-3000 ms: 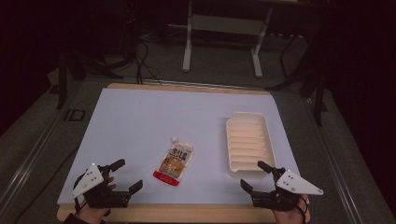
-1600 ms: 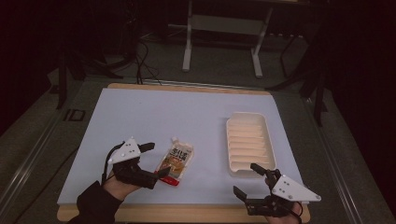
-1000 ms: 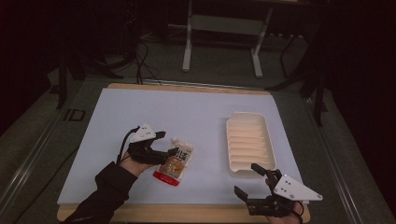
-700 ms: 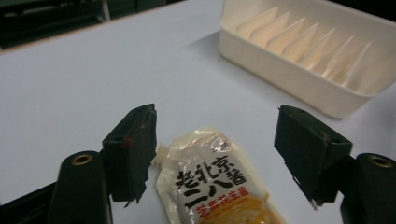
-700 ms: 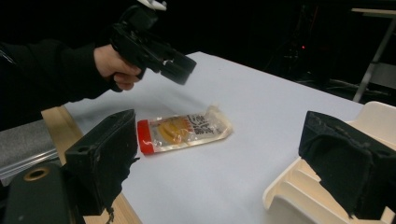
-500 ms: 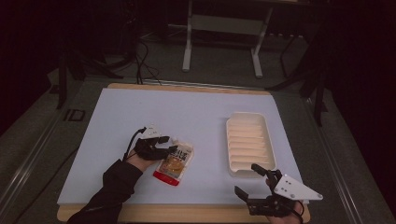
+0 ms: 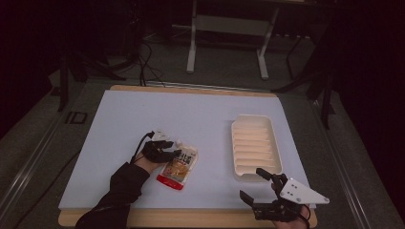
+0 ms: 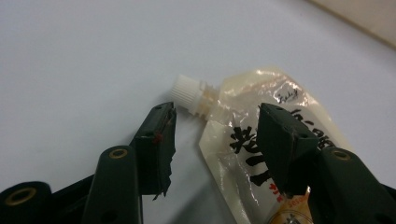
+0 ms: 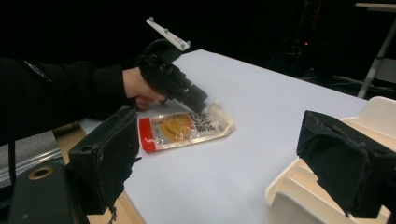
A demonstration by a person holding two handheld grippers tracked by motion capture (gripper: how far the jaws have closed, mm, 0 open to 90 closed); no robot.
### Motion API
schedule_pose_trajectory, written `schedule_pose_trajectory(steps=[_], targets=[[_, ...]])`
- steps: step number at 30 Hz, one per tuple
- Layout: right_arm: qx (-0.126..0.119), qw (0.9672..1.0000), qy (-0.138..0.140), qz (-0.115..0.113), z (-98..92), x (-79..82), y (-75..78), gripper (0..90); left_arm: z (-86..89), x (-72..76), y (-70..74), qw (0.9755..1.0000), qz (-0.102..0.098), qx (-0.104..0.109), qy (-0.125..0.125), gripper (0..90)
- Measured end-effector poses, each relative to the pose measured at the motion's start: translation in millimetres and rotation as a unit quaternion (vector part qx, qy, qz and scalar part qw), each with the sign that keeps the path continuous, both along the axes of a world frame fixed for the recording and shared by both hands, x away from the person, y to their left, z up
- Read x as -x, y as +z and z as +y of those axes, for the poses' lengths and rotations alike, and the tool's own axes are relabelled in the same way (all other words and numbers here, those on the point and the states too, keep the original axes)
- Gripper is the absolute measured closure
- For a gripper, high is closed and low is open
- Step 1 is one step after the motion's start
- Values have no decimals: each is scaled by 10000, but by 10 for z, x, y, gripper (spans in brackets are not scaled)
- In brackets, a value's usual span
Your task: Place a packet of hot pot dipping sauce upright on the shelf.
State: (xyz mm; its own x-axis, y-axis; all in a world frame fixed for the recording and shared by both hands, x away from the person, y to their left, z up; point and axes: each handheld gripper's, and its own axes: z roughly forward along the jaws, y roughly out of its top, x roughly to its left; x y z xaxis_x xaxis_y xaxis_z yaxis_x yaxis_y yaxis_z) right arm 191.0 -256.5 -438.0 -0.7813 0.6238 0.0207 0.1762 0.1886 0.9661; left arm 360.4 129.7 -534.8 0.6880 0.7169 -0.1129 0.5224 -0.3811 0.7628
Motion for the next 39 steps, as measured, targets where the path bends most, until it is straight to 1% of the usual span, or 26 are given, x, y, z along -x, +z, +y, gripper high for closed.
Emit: schedule_pose_trajectory(steps=[1, 2, 4, 5, 6, 7, 8, 10, 13, 15, 17, 19, 21, 22, 23, 26, 27, 28, 29, 30, 31, 32, 33, 34, 36, 39], targets=[[-2, 10000, -4, 11, -1, 1, -1, 127, -28, -15, -43, 9999, 51, -85, -44, 467], [-4, 10000, -7, 10, -3, 0, -1, 127, -39, -23, -61, 9999, 72, -97, -26, 466], [1, 10000, -15, 6, -6, -3, -3, 127, -57, -32, -59, 9998, 46, -162, -46, 466], [1, 10000, -15, 6, -6, -3, -3, 127, -57, -32, -59, 9998, 46, -162, -46, 463], [2, 10000, -14, 2, -7, -4, -4, 127, -74, -33, -58, 9997, 39, -232, -50, 460], [2, 10000, -14, 2, -7, -4, -4, 127, -74, -33, -58, 9997, 39, -232, -50, 455], [6, 10000, -19, 7, -5, -5, -5, 127, -85, -30, -59, 9996, 15, -287, -71, 455], [27, 10000, -1, 40, 8, -3, -8, 127, -135, -1, -62, 9987, -114, -486, -88, 426], [30, 10000, 12, 36, 19, -1, -9, 127, -156, 15, -64, 9984, -160, -531, -59, 416], [41, 10000, 30, 33, 23, -1, -8, 127, -162, 14, -60, 9985, -128, -538, -37, 416], [39, 10000, 25, 43, 22, -3, -10, 127, -177, 18, -51, 9982, -102, -588, -23, 418], [36, 10000, 30, 50, 20, -5, -11, 127, -194, 25, -43, 9981, -100, -612, -53, 453], [25, 10000, 42, 74, 19, -11, -14, 127, -212, 31, -25, 9975, -84, -692, -116, 497], [25, 10000, 42, 80, 19, -11, -15, 127, -229, 32, -7, 9972, -16, -726, -188, 532], [25, 10000, 42, 80, 19, -11, -15, 127, -229, 32, -7, 9972, -16, -726, -188, 550], [32, 9999, 55, 86, 23, -12, -15, 127, -261, 19, 24, 9960, 69, -851, -255, 577], [32, 9999, 55, 86, 23, -12, -15, 127, -261, 19, 24, 9960, 69, -851, -255, 591], [33, 9999, 59, 81, 22, -10, -13, 128, -278, 18, 39, 9955, 129, -881, -314, 616], [33, 9999, 59, 81, 22, -10, -13, 128, -278, 18, 39, 9955, 129, -881, -314, 655], [31, 9999, 61, 82, 21, -9, -13, 127, -294, 25, 47, 9952, 140, -905, -355, 655], [19, 9999, 67, 82, 20, -10, -14, 128, -341, 50, 64, 9932, 94, -1049, -492, 787], [19, 9999, 67, 82, 20, -10, -14, 128, -341, 50, 64, 9932, 94, -1049, -492, 811], [8, 9999, 87, 99, 16, -17, -15, 127, -371, 69, 69, 9921, 15, -1153, -490, 813], [4, 9999, 78, 104, 13, -19, -15, 127, -380, 69, 78, 9919, 47, -1179, -469, 815], [-7, 9999, 69, 101, 10, -19, -15, 128, -372, 61, 79, 9922, 73, -1153, -470, 818], [-62, 9999, 53, 129, -8, -25, -13, 128, -373, 68, 86, 9921, 35, -1164, -472, 820]])
